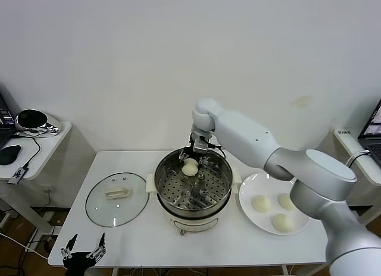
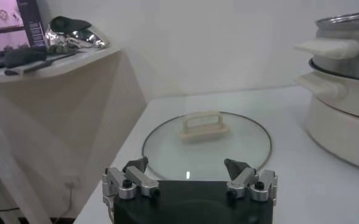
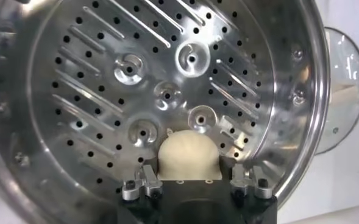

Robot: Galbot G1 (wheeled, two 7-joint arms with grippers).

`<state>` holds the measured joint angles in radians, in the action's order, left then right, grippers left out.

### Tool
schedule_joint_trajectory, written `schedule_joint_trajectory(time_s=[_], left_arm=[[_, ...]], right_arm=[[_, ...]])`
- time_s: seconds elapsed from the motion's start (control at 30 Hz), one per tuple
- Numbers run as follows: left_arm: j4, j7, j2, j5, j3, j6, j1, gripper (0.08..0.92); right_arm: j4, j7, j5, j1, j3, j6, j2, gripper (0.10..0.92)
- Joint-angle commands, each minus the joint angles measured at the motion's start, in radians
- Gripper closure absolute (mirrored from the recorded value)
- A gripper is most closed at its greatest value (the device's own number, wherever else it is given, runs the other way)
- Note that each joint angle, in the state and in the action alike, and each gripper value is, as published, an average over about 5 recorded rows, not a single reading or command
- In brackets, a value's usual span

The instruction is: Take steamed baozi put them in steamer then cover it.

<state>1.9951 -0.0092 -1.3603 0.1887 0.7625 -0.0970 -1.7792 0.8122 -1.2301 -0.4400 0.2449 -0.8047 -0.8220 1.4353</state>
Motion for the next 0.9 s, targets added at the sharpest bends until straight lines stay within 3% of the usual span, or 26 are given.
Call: schedule_joint_trajectory(time_s=[0.03, 0.2, 0.37, 0.73, 0.9], left_arm=[[-0.004, 0.000, 0.000, -0.001, -0.002, 0.000, 0.001, 0.177], [-0.003, 0.002, 0.001, 0.000, -0.004, -0.003, 0.008, 0.177], [0.003, 0.005, 0.003, 0.000, -0.002, -0.006, 0.005, 0.177], [0.040, 0.023, -0.001, 0.003, -0.019, -0.025, -0.003, 0.177], [0.079, 0.029, 0.005, 0.019, -0.051, -0.062, -0.019, 0.177]], right_arm=[[-0.035, 0.023, -0.001, -0.007, 0.002, -0.005, 0.023, 0.221], [0.010, -0.031, 0.090, 0.017, 0.012, 0.045, -0.010, 0.203], [0.183, -0.125, 0.267, 0.090, 0.027, 0.234, -0.121, 0.203], [0.502, -0.120, 0.587, 0.328, -0.075, 1.005, -0.548, 0.203], [0.644, -0.072, 0.639, 0.325, -0.099, 1.327, -0.729, 0.203]])
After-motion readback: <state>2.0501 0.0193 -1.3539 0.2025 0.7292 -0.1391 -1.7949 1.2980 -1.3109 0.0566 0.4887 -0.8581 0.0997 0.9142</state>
